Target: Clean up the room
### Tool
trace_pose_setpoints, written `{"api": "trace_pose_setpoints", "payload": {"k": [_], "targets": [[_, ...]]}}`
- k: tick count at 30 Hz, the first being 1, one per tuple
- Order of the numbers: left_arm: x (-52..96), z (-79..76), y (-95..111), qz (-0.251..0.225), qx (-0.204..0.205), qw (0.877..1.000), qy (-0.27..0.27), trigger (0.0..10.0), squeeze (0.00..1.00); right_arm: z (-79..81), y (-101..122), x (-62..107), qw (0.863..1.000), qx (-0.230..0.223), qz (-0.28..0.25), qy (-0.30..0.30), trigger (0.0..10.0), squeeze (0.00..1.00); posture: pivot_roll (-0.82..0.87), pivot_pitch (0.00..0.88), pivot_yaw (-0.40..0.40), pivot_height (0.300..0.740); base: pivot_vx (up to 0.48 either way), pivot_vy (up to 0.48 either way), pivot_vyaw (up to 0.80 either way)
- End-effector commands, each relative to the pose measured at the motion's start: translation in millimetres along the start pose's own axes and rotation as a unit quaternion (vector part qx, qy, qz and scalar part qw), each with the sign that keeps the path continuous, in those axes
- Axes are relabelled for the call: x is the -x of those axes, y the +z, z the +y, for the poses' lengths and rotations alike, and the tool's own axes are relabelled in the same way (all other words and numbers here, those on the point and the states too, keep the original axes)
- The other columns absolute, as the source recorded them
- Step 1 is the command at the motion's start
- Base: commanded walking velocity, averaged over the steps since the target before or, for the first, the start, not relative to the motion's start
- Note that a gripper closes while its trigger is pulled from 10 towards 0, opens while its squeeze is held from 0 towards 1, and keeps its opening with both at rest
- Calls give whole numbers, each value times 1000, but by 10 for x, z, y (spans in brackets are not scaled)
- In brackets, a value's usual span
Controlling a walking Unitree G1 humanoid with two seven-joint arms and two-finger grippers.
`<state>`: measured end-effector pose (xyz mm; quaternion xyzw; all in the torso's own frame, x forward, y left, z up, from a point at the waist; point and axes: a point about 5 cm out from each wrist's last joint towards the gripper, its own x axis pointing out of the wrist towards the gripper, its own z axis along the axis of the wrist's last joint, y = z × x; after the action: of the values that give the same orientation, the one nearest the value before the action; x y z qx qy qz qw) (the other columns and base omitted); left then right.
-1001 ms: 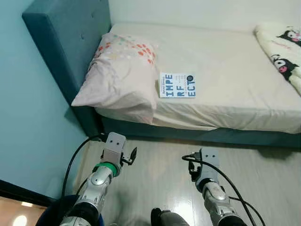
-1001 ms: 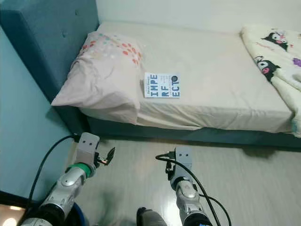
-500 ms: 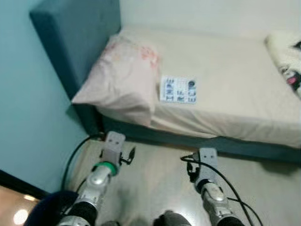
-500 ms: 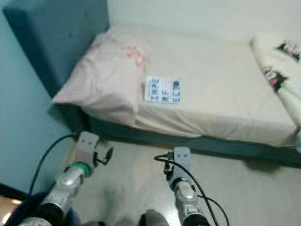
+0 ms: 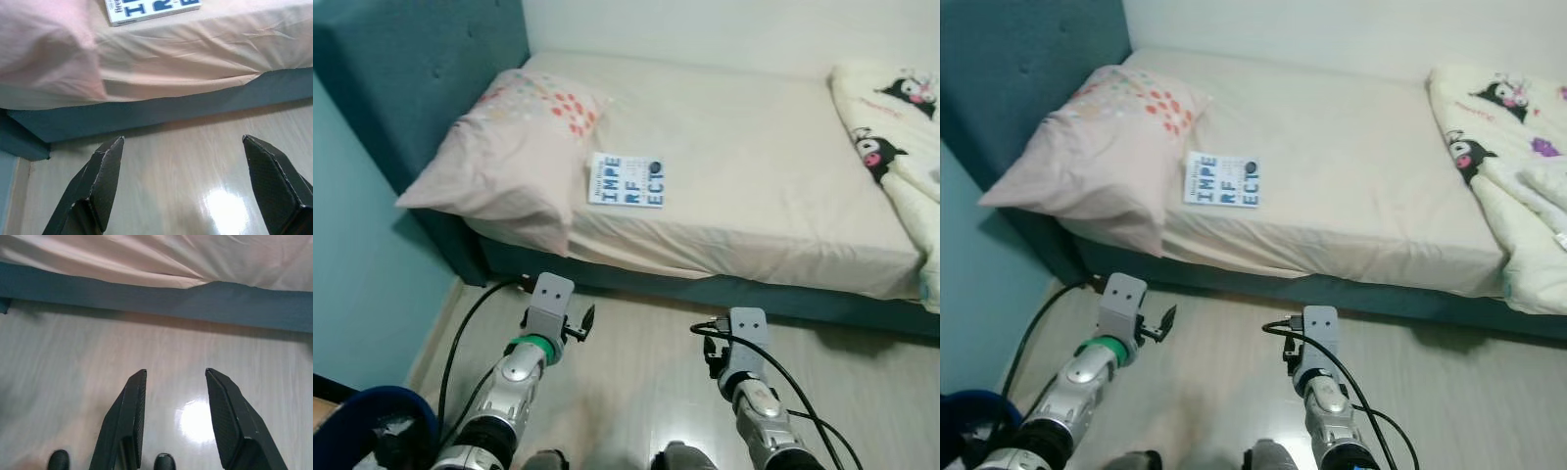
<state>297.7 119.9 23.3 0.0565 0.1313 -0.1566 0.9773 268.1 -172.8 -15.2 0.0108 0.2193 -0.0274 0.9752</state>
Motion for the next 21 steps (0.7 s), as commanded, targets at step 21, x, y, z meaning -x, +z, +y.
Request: {"api": "trace_pose_setpoints", "payload": {"k": [21], "targets": [[-2, -61, -41, 14, -4, 1000, -12, 10000, 0, -118, -76, 33, 999, -19, 14, -33, 10000, 0, -24, 90, 53, 740, 0, -480, 495]]}}
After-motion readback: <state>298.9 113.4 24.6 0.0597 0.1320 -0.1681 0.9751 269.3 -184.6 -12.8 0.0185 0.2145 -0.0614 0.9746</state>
